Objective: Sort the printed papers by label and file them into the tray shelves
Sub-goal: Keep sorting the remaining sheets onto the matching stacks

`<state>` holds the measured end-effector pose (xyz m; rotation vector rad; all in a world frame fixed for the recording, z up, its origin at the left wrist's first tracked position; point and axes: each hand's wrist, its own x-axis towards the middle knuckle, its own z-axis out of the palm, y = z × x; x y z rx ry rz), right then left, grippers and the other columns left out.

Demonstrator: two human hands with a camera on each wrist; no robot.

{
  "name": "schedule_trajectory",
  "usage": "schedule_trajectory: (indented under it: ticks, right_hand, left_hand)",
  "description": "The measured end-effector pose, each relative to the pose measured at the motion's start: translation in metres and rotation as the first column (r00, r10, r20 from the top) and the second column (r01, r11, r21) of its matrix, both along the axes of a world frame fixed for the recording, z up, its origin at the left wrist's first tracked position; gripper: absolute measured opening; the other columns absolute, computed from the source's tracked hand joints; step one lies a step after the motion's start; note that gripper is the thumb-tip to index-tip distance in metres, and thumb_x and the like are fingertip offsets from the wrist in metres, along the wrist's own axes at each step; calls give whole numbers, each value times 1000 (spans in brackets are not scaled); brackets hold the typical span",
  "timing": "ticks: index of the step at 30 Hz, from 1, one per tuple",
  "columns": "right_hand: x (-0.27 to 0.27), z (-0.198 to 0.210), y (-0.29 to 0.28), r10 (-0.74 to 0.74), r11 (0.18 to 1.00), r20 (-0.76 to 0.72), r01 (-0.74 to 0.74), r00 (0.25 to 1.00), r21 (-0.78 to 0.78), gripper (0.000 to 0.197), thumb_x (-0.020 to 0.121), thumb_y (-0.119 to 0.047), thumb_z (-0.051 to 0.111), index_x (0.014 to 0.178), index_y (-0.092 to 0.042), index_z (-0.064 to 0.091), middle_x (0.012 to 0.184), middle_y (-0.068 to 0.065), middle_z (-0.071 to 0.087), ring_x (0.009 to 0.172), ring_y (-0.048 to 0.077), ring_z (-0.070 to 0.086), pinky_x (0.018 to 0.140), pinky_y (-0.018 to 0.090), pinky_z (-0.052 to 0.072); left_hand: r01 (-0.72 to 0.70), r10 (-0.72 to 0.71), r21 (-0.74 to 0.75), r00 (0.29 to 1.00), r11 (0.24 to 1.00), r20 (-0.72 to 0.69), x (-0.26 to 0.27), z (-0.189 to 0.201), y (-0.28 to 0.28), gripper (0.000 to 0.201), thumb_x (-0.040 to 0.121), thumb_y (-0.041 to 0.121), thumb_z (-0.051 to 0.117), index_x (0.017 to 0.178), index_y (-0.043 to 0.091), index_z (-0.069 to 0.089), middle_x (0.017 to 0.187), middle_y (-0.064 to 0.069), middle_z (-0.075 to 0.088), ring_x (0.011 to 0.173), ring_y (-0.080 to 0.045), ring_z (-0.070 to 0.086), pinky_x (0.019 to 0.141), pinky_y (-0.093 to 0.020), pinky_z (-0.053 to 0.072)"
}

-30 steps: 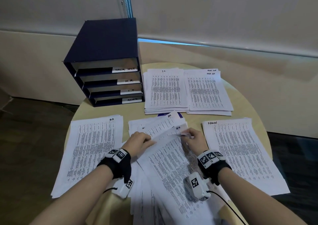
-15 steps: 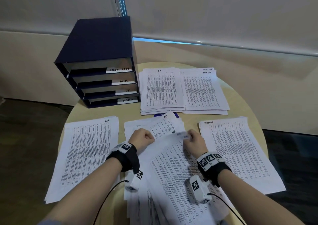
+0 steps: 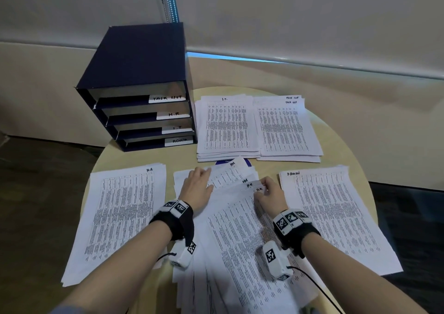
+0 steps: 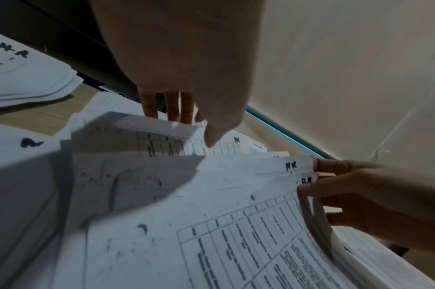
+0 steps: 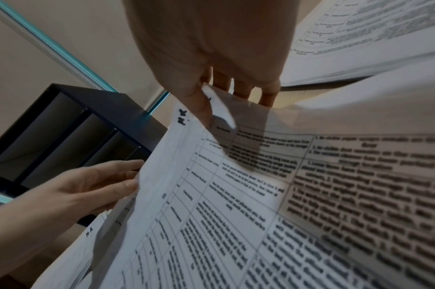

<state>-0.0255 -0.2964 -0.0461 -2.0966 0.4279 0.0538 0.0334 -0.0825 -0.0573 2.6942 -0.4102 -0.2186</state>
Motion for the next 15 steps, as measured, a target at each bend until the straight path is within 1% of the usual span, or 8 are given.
schedule_trajectory:
  ticks: [4,6,7,9,11,12,13,15]
  right_hand:
    - [-2,6,-1,11,1000,-18,-12,1000,-7,15,85,0,54,87,-13,48,67,-4,51,56,11,46,49,22,34]
    - [-2,7,-2,9,1000,-21,-9,1000,3,15,85,0,53,90,-13,48,67,-4,51,54,8,46,49,22,35]
    - [-2,7,-2,2,1000,-21,-1,1000,11,17,85,1,54,92,-13,47,67,-3,52,54,8,47,49,23,36]
    - [-3,5,-1,-23,999,-11,24,1000,44,25,84,3,54,98,-15,46,69,-5,54,53,9,50,49,23,38]
    - [-4,2,-2,-25,998,9,25,1000,63,31,82,4,56,102,-18,46,73,-8,55,57,12,52,52,23,40]
    - [-4,1,-3,-8,999,11,7,1000,52,29,82,4,55,98,-19,48,73,-9,55,59,13,52,53,24,40]
    - [-4,-1,-4,17,999,11,-17,1000,32,25,82,4,54,89,-20,50,73,-8,55,62,14,52,55,24,40]
    - [-3,-2,-4,52,999,26,-52,998,-3,25,81,4,55,73,-19,53,76,-5,53,71,14,51,66,25,40]
  left_hand:
    - [80,-85,66,994,995,69,-3,-1,-3,46,98,23,43,143,14,38,128,-4,45,114,-22,44,95,-37,43]
    - [134,-147,99,979,986,143,-4,-1,-2,41,96,18,48,137,12,46,123,-5,49,107,-25,48,87,-37,45]
    - [157,-174,102,965,982,195,-6,-1,-1,35,94,13,53,129,12,53,115,-5,53,99,-25,51,79,-36,47]
    - [176,-187,64,937,982,296,-7,-1,0,19,86,7,64,104,13,64,94,-2,57,81,-22,53,64,-33,46]
    - [178,-180,36,922,983,342,-9,4,0,8,83,10,71,85,14,64,79,1,57,69,-20,53,60,-29,44]
    - [181,-182,34,922,983,343,-10,7,-1,10,85,14,71,79,14,62,74,1,57,66,-19,52,60,-28,42]
    - [192,-192,34,920,981,341,-11,9,-1,13,86,17,69,76,13,62,72,1,57,64,-20,52,60,-28,41]
    - [225,-222,25,927,974,303,-10,12,0,19,92,22,61,78,10,63,74,-3,59,67,-23,53,64,-30,43]
